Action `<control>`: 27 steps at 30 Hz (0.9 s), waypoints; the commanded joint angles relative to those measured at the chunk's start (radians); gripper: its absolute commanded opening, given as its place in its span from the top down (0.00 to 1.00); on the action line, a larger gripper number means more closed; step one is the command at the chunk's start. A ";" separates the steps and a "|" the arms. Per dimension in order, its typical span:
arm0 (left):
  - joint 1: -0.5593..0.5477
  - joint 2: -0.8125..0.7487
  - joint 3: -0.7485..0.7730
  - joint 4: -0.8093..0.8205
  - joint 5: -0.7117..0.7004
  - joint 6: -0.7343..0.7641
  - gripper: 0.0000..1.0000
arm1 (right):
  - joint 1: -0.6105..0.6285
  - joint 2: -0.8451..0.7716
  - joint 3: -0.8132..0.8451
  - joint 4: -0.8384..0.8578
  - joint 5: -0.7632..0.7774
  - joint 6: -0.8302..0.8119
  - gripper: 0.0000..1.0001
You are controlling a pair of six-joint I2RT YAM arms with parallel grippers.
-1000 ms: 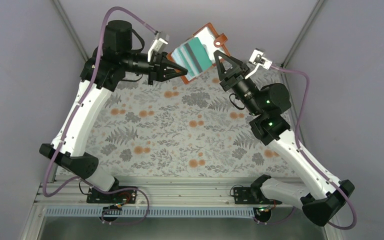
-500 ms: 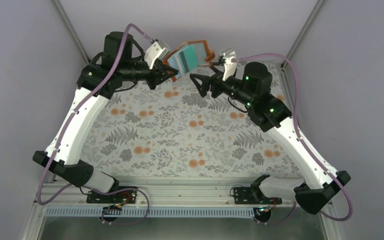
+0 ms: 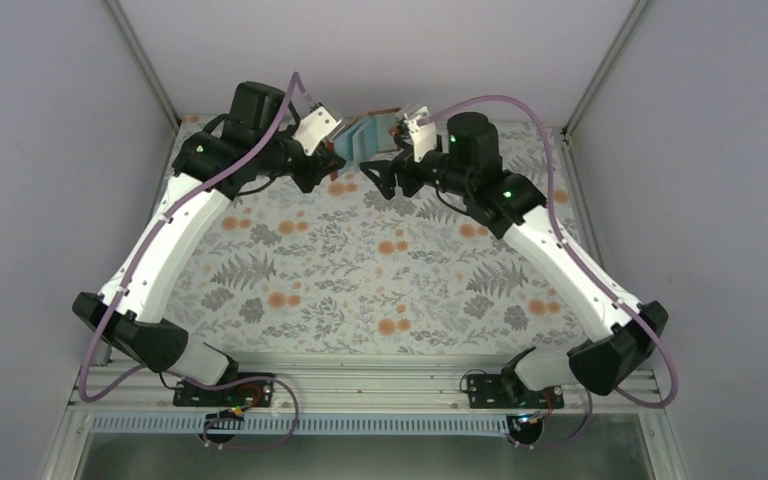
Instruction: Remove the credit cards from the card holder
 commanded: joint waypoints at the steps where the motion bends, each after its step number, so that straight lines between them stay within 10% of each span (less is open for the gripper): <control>1: -0.009 -0.008 -0.025 0.001 -0.003 0.015 0.98 | 0.008 0.057 0.042 0.066 -0.078 0.053 0.01; 13: -0.016 -0.029 -0.086 0.029 0.101 0.008 0.98 | 0.008 0.123 0.044 0.134 -0.094 0.164 0.03; 27: -0.016 -0.078 -0.107 0.010 0.255 0.042 0.98 | -0.035 0.075 -0.031 0.111 -0.054 0.129 0.44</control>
